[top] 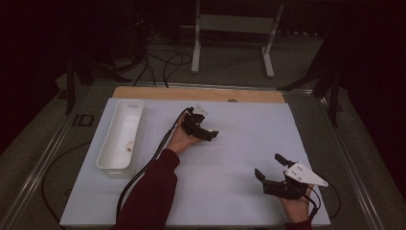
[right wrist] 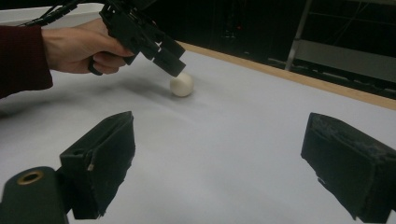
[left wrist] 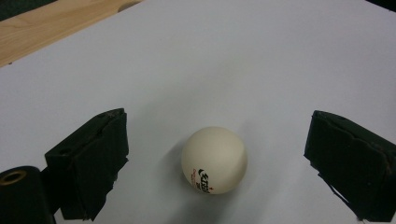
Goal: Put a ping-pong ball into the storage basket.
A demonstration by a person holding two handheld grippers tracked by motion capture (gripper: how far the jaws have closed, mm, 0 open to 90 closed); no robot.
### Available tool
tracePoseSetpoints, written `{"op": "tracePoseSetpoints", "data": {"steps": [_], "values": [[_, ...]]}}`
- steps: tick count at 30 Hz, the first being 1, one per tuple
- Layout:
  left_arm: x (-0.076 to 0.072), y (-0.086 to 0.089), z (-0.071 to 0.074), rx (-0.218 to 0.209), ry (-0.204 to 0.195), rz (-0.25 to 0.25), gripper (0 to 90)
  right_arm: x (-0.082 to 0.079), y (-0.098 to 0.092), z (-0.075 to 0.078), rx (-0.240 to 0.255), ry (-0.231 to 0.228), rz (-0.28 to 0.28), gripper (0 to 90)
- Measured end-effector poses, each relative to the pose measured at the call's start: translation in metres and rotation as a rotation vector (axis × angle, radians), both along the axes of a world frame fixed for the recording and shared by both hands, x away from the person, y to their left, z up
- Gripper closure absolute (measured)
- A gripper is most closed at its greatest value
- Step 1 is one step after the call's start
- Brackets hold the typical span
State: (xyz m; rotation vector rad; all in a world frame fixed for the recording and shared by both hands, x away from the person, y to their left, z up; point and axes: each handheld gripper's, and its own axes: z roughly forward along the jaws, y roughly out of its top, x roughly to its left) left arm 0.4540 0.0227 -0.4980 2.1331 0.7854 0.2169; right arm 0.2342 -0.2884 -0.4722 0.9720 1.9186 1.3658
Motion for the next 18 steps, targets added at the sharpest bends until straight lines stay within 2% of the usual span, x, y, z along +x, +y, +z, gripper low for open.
{"op": "tracePoseSetpoints", "data": {"steps": [9, 18], "values": [[0.001, -0.001, -0.007, 0.015, 0.024, 0.004, 8.8, 0.0, 0.0, 0.0, 0.001, 0.0, 0.002, 9.5], [0.003, -0.001, -0.014, 0.023, 0.043, 0.013, 14.5, -0.001, 0.0, 0.001, 0.001, -0.001, -0.001, 9.5]]}}
